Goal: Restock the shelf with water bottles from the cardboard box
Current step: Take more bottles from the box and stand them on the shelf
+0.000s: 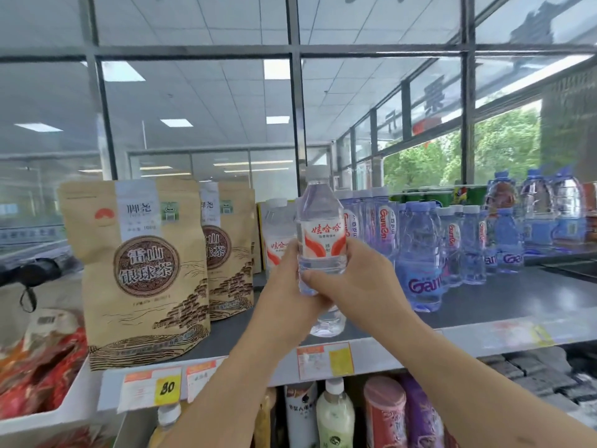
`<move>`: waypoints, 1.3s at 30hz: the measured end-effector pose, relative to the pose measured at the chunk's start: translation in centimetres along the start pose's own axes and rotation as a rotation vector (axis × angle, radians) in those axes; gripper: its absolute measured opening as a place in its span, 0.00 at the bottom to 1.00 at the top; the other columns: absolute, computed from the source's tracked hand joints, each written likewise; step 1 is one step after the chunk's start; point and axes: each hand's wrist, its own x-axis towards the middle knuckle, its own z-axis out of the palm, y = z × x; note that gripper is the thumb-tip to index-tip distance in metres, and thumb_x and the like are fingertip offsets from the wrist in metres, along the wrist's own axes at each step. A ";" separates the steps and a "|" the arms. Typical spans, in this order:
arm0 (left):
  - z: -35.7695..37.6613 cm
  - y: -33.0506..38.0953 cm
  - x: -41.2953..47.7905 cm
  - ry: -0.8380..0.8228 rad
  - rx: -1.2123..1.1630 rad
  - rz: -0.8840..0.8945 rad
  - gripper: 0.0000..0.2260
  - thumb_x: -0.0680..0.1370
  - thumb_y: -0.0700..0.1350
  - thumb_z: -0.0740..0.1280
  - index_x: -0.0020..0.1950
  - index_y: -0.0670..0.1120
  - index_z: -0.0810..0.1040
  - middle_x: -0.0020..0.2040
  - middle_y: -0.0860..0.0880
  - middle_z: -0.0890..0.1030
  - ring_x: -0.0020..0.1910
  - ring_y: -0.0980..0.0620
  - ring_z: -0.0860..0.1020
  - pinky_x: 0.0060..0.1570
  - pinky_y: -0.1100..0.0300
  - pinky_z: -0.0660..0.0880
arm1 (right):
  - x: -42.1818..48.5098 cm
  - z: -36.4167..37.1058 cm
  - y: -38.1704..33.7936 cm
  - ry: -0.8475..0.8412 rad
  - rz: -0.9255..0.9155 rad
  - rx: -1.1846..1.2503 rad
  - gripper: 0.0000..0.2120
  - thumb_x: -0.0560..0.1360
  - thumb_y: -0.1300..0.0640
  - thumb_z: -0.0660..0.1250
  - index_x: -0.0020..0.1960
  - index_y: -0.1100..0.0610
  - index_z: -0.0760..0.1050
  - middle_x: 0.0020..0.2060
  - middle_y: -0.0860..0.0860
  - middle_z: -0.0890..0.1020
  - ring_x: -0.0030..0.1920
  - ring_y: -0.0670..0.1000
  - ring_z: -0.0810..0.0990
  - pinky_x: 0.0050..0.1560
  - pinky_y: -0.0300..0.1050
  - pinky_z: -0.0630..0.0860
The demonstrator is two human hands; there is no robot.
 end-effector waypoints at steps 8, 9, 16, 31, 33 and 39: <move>-2.7 -4.1 -0.3 0.070 0.227 -0.208 0.29 0.76 0.50 0.72 0.75 0.61 0.67 0.70 0.57 0.72 0.69 0.56 0.70 0.68 0.52 0.70 | 1.3 3.0 4.6 0.006 0.092 -0.086 0.20 0.66 0.42 0.75 0.54 0.47 0.74 0.44 0.40 0.82 0.46 0.44 0.81 0.41 0.38 0.73; -3.0 -4.5 -0.1 0.074 0.221 -0.219 0.28 0.76 0.49 0.71 0.75 0.59 0.67 0.69 0.56 0.74 0.68 0.55 0.72 0.67 0.50 0.71 | 1.4 3.4 4.8 0.014 0.094 -0.094 0.20 0.66 0.42 0.74 0.54 0.47 0.74 0.45 0.40 0.82 0.46 0.44 0.81 0.40 0.38 0.73; -3.5 -5.6 1.4 0.055 0.254 -0.225 0.31 0.75 0.51 0.72 0.76 0.59 0.65 0.70 0.56 0.73 0.66 0.51 0.74 0.65 0.48 0.73 | 1.3 4.7 5.3 -0.013 0.078 -0.317 0.26 0.71 0.36 0.68 0.62 0.50 0.70 0.50 0.48 0.82 0.52 0.52 0.80 0.51 0.50 0.77; -3.1 -6.9 1.5 0.025 0.119 -0.191 0.30 0.75 0.45 0.73 0.53 0.81 0.64 0.53 0.72 0.77 0.50 0.74 0.76 0.40 0.76 0.68 | 2.2 5.7 5.9 -0.043 0.126 -0.501 0.09 0.78 0.51 0.65 0.50 0.57 0.75 0.43 0.53 0.82 0.41 0.52 0.76 0.36 0.42 0.68; -3.0 -7.0 1.4 0.037 0.122 -0.186 0.28 0.75 0.46 0.73 0.59 0.76 0.65 0.58 0.65 0.78 0.55 0.66 0.77 0.46 0.70 0.70 | 2.0 5.7 5.8 -0.009 0.137 -0.471 0.10 0.77 0.51 0.66 0.52 0.57 0.71 0.43 0.54 0.81 0.41 0.53 0.76 0.36 0.43 0.68; -3.0 -7.1 1.0 0.031 0.148 -0.175 0.31 0.75 0.49 0.72 0.72 0.66 0.62 0.63 0.60 0.74 0.60 0.58 0.73 0.56 0.60 0.70 | 1.8 6.2 5.9 0.009 0.066 -0.600 0.05 0.79 0.54 0.63 0.50 0.55 0.71 0.45 0.53 0.79 0.40 0.50 0.71 0.38 0.41 0.63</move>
